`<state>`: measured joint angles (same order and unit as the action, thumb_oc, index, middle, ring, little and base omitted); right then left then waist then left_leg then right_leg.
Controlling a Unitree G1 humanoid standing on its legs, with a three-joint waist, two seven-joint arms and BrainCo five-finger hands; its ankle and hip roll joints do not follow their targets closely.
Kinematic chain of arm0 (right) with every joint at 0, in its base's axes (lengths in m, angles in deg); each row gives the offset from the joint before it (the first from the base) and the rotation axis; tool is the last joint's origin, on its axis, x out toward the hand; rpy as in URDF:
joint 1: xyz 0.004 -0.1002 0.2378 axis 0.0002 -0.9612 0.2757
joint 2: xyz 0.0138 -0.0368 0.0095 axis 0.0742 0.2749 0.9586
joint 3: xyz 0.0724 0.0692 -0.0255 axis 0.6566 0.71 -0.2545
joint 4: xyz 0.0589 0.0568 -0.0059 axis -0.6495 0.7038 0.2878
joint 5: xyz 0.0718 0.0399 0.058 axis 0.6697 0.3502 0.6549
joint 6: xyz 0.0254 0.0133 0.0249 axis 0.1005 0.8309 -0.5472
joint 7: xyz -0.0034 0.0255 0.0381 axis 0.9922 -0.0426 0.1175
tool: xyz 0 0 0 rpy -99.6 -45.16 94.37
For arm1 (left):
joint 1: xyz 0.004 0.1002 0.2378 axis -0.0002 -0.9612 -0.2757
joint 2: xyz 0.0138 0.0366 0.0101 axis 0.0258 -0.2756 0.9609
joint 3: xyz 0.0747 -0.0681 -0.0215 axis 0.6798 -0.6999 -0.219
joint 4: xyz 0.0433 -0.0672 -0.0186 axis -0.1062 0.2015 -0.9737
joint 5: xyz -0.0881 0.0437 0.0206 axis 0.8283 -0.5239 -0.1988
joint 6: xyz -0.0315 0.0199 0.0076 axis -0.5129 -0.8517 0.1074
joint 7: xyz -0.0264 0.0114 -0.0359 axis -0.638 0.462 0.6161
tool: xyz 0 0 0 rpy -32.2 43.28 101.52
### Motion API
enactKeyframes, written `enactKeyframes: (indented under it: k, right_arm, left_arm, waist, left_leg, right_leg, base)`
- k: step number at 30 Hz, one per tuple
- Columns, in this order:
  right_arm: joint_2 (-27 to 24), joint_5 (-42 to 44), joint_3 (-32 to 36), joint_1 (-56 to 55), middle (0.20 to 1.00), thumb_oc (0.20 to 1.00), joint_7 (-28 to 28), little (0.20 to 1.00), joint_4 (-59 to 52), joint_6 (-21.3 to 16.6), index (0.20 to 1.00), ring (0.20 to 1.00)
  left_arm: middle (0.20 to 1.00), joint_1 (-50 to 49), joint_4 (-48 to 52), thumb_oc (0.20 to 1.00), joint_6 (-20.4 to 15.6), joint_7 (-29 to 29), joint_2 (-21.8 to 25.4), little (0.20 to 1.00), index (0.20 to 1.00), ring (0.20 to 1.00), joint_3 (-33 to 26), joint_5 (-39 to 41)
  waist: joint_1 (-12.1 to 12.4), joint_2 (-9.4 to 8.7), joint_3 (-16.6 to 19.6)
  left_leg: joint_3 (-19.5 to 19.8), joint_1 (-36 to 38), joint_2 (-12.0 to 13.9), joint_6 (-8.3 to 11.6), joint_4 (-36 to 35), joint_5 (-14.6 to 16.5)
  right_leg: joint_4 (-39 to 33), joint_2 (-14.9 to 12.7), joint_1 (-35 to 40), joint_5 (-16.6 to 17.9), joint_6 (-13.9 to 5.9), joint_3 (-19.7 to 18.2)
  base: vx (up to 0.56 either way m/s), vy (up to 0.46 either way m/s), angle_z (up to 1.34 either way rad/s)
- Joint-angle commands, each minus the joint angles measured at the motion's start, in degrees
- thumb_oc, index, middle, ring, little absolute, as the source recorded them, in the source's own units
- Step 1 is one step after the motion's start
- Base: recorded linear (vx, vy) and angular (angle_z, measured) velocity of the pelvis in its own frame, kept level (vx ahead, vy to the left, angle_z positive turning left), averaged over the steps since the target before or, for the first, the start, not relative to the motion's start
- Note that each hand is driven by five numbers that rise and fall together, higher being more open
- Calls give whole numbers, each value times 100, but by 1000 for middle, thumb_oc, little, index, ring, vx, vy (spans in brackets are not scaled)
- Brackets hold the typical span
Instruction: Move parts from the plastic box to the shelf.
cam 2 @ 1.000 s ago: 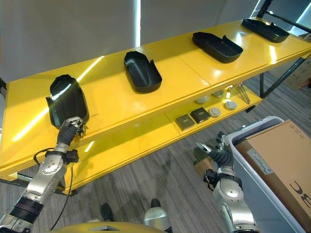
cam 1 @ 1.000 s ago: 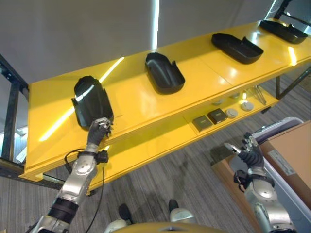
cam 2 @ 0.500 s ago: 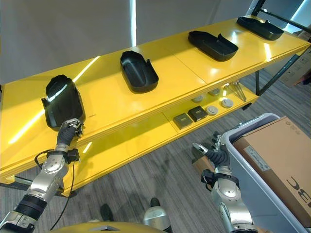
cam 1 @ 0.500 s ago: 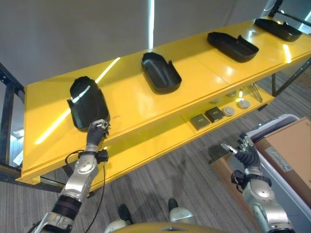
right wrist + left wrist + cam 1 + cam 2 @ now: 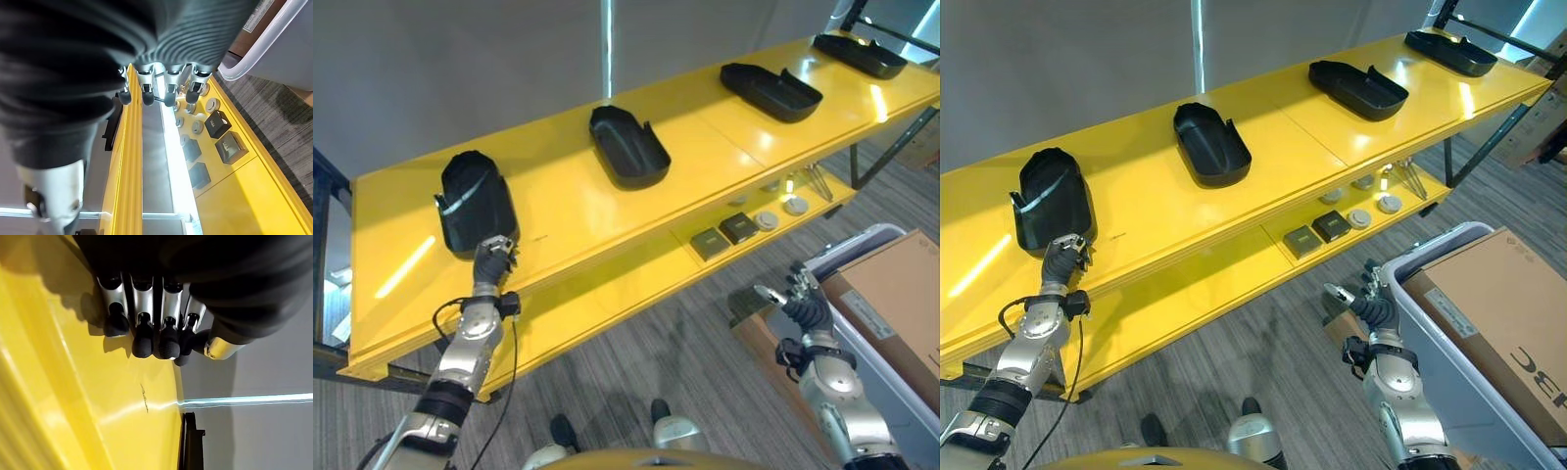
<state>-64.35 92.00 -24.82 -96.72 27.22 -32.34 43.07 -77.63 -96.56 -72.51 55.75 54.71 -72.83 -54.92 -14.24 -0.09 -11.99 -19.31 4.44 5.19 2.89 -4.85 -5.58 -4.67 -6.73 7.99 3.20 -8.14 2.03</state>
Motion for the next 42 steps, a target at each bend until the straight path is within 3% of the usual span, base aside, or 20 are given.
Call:
enactKeyframes:
  k: [1,9,17,18,19,22,26,31,32,33,34,35,37,42]
  right_arm:
    - [-241,-161,59,288,1000,1000,-68,1000,-59,-198,1000,1000]
    - [-134,-214,118,256,1000,1000,-62,1000,-189,-218,1000,1000]
    - [54,-214,288,0,1000,1000,238,1000,-696,-169,1000,1000]
    - [59,-184,297,-8,1000,1000,273,1000,-723,-176,1000,1000]
    - [60,-175,313,-8,1000,1000,330,1000,-787,-156,1000,1000]
    - [52,-106,340,-20,1000,1000,355,1000,-828,-170,1000,1000]
    - [31,-40,296,130,1000,1000,428,1000,-879,-96,1000,1000]
    - [27,-26,276,191,1000,1000,417,1000,-823,-18,1000,1000]
    - [40,9,279,162,1000,1000,392,1000,-800,7,1000,1000]
    - [101,6,289,78,1000,1000,316,1000,-661,63,1000,1000]
    - [134,-60,293,25,1000,1000,299,1000,-575,34,1000,1000]
    - [177,88,315,-57,1000,1000,207,1000,-363,74,1000,1000]
    - [245,25,265,-63,1000,1000,232,1000,-140,50,1000,1000]
    - [378,-61,209,-15,1000,1000,338,1000,661,-179,1000,1000]
  left_arm:
    - [200,579,-362,200,-343,-10,175,200,200,200,-183,-47]
    - [200,411,338,200,-548,-387,63,200,200,200,111,27]
    - [200,-474,2831,200,-539,-1558,165,200,200,200,408,552]
    - [438,-572,3056,438,-588,-1622,201,438,438,438,388,701]
    - [1000,-694,3357,1000,-664,-1801,286,1000,1000,1000,306,1052]
    - [1000,-882,3670,1000,-809,-1905,348,1000,1000,1000,151,1426]
    - [1000,-1090,3978,1000,-692,-2239,400,1000,1000,1000,-190,2388]
    - [1000,-1487,4086,1000,-594,-1934,376,1000,1000,1000,-808,2773]
    - [1000,-1576,4044,1000,-652,-1802,362,1000,1000,1000,-947,2726]
    - [1000,-1803,3812,1000,-697,-1301,323,1000,1000,1000,-1350,2282]
    - [1000,-1903,3641,1000,-638,-1320,313,1000,1000,1000,-1536,2247]
    - [1000,-2163,3362,1000,-464,-1513,287,1000,1000,1000,-1827,2456]
    - [1000,-2350,3116,1000,-468,-1850,269,1000,1000,1000,-1970,2505]
    - [1000,-2807,2612,1000,-168,-2304,217,1000,1000,1000,-1971,2193]
  waist:
    - [52,9,74]
    - [79,-6,22]
    - [325,1,72]
    - [360,3,96]
    - [423,14,145]
    - [492,24,176]
    - [704,52,291]
    - [977,40,372]
    - [1020,33,394]
    - [1134,4,446]
    - [1176,-6,469]
    - [1268,-36,489]
    - [1348,-47,496]
    - [1519,-87,485]
  left_leg:
    - [-106,256,507,205,516,466]
    - [-88,206,503,187,561,501]
    - [35,262,461,176,401,488]
    - [59,269,454,177,379,487]
    - [92,281,440,175,346,483]
    - [151,303,423,178,333,495]
    - [279,283,400,195,285,442]
    - [518,248,356,211,283,421]
    - [557,240,344,212,279,417]
    - [643,218,319,213,256,397]
    - [689,204,306,215,243,389]
    - [767,166,293,212,233,370]
    - [814,147,285,218,216,359]
    - [911,85,279,193,203,322]
  right_leg:
    - [384,-16,-618,-76,-180,-12]
    - [367,-11,-619,-81,-168,-4]
    - [178,0,-479,-41,-153,112]
    - [159,-3,-464,-39,-156,136]
    - [133,-9,-441,-39,-161,176]
    - [99,-28,-370,-52,-164,254]
    - [73,-72,-329,-22,-152,405]
    - [124,-157,-238,-41,-136,660]
    - [123,-166,-225,-41,-135,693]
    - [123,-186,-207,-29,-123,780]
    - [128,-191,-203,-32,-121,812]
    - [137,-209,-201,-28,-108,894]
    - [149,-217,-197,-35,-110,951]
    - [149,-221,-186,-14,-98,1077]
  base:
    - [0,0,0]
    - [-10,-5,-3]
    - [-45,-14,5]
    - [-78,-11,9]
    - [-66,-5,6]
    - [-71,6,7]
    - [-111,23,19]
    - [-81,27,22]
    - [-65,28,35]
    - [-63,27,25]
    - [-84,22,42]
    - [-63,5,32]
    - [-48,-2,28]
    - [-45,-17,22]
